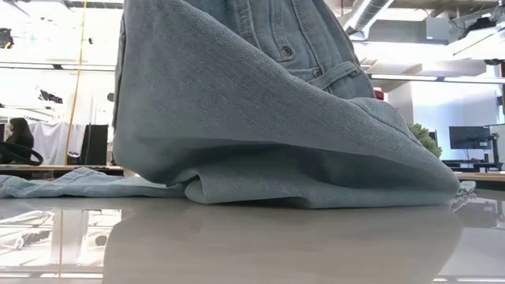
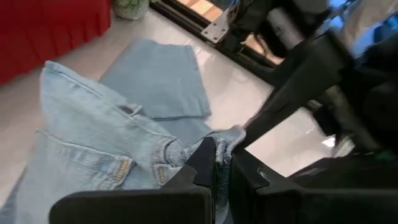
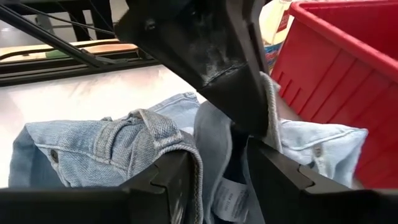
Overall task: Fold laundry
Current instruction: Fold the blue pants from the red laundry bin
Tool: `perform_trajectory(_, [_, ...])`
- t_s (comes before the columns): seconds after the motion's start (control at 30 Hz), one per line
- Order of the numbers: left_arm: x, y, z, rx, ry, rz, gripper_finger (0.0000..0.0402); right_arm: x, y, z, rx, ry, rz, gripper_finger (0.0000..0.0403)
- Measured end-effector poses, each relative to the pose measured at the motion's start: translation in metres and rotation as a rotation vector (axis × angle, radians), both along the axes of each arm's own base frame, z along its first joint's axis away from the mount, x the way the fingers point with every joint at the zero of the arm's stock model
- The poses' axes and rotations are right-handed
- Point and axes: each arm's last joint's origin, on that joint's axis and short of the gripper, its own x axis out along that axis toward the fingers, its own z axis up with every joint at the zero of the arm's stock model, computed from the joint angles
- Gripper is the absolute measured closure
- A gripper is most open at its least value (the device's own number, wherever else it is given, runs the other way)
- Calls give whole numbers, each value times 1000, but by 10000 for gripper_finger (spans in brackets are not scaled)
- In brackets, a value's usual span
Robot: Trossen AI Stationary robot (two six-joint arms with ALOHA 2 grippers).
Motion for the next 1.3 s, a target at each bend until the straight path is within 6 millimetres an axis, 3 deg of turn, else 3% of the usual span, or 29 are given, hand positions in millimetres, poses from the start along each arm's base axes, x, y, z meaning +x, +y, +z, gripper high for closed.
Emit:
perform_trajectory(0.3, [3,-2,4,-49,-46,-34,400,7,-10,1,40,-8,1,234])
perform_trajectory(0.4, [3,-2,4,-60,-46,-39,398,9,-12,1,53,-4,9,268])
perform_trajectory(0.57, [2,-4,3,-100,-24,-81,375,9,-12,0,42,26,52,375])
perform_trajectory(0.67, [-1,-2,2,-69,17,-104,348,10,-11,-1,72,42,92,379])
perform_trajectory(0.87, [-22,17,19,23,68,-179,283,8,-11,-5,114,99,139,379])
perform_trajectory(1.03, [-55,26,39,85,120,-296,243,-3,-11,-2,151,135,143,379])
perform_trajectory(1.17, [-78,10,40,172,145,-325,224,-12,-13,11,169,104,150,379])
perform_trajectory(1.3, [-79,-23,5,281,70,-413,204,-14,-14,13,187,90,143,379])
